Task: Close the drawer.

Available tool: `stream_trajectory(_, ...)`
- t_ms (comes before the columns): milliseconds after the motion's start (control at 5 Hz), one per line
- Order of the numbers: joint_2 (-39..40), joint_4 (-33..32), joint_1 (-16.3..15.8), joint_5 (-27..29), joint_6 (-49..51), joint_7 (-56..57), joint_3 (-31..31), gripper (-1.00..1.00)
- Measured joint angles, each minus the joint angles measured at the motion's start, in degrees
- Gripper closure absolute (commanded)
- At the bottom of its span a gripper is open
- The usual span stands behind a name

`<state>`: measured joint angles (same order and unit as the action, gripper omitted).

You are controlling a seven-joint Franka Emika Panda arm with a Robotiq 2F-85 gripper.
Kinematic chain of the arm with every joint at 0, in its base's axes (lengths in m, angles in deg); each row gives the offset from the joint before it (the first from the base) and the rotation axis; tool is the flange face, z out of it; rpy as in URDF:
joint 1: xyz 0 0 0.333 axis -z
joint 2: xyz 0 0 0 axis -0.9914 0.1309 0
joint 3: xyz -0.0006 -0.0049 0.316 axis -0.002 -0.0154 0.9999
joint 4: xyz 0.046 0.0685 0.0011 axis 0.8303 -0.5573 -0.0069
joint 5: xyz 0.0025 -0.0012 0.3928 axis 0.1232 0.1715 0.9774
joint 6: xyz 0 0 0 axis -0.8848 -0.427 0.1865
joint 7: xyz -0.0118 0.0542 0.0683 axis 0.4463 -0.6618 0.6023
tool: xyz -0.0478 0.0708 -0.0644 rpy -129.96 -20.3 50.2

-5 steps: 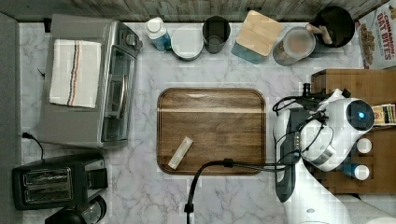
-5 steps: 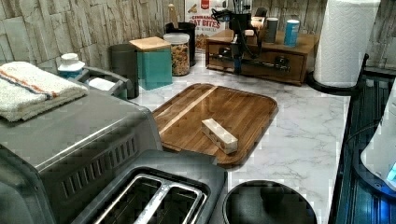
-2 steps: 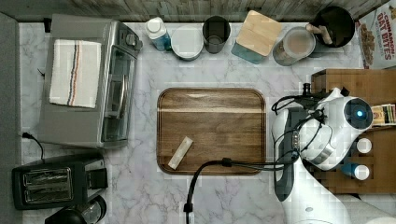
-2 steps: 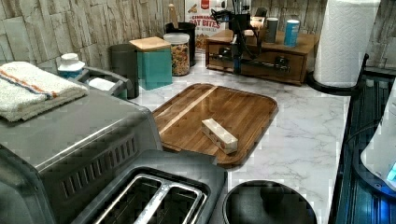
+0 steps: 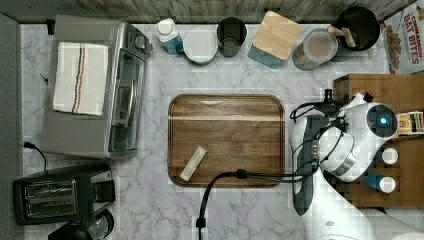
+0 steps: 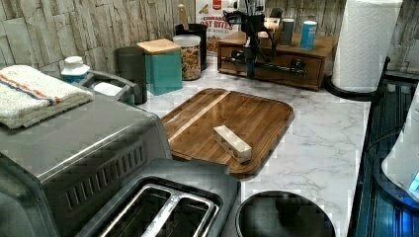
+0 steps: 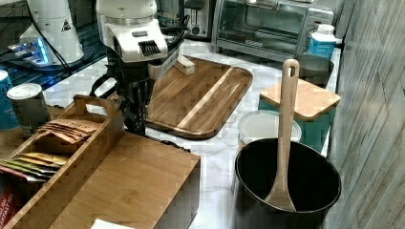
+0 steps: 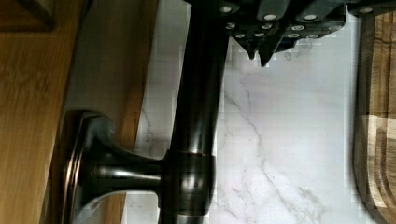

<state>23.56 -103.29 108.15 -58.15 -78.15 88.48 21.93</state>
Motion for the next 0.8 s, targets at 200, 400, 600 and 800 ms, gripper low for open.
stream_trajectory(200, 0.0, 0.1, 1.7, -0.5, 0.0, 0.0, 1.7, 1.00)
stream_trajectory(400, 0.0, 0.1, 1.3, -0.5, -0.1, 0.0, 1.3, 1.00)
stream_trajectory(600, 0.2, 0.2, 1.0, -0.8, -0.1, 0.0, 1.1, 1.00)
stream_trajectory(800, 0.2, 0.2, 1.0, -0.8, -0.1, 0.0, 1.2, 1.00)
